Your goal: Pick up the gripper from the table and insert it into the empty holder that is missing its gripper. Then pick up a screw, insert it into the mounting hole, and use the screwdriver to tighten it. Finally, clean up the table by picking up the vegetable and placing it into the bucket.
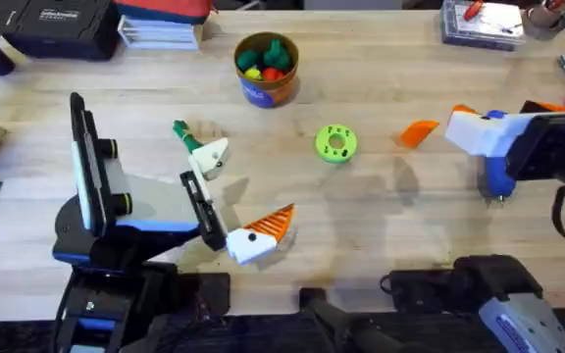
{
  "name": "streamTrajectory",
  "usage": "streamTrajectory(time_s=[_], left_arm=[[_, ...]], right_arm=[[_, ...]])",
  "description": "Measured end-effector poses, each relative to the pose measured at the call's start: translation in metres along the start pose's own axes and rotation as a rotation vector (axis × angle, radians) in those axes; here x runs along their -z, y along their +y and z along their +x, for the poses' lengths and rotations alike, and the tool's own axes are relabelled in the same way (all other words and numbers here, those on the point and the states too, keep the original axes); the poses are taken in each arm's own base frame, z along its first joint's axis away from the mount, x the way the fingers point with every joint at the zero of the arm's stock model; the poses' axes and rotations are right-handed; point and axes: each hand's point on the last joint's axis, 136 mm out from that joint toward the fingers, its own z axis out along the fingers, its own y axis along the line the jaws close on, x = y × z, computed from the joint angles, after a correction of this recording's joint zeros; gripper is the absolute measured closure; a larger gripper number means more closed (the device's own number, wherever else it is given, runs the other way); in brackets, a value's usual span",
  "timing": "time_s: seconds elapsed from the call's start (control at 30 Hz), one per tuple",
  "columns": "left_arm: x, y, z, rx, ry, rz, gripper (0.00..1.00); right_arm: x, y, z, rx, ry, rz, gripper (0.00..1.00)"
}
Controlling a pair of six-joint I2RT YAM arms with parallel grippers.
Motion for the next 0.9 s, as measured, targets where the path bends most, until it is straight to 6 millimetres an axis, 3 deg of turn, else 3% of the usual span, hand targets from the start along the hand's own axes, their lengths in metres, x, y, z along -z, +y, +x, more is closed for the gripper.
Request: streamTrajectory(time_s=[0.4, 0.6, 0.7, 0.9], left_arm=[[0.000, 0.000, 0.000, 0.000, 0.000, 0.003, 0.015], [0.000, 0.000, 0.000, 0.000, 0.000, 0.003, 0.015], [0.000, 0.000, 0.000, 0.000, 0.000, 0.003, 0.015], [0.000, -0.001, 0.000, 0.000, 0.000, 0.003, 0.015]], right_arm=[[0.000, 0.001, -0.002, 0.000, -0.009, -0.005, 0.007], [0.001, 0.019, -0.017, 0.013, -0.067, -0.108, 0.007], [-0.006, 0.029, -0.005, 0.050, 0.017, -0.169, 0.007], [-0.042, 0.042, 0.027, 0.112, 0.339, -0.238, 0.007]])
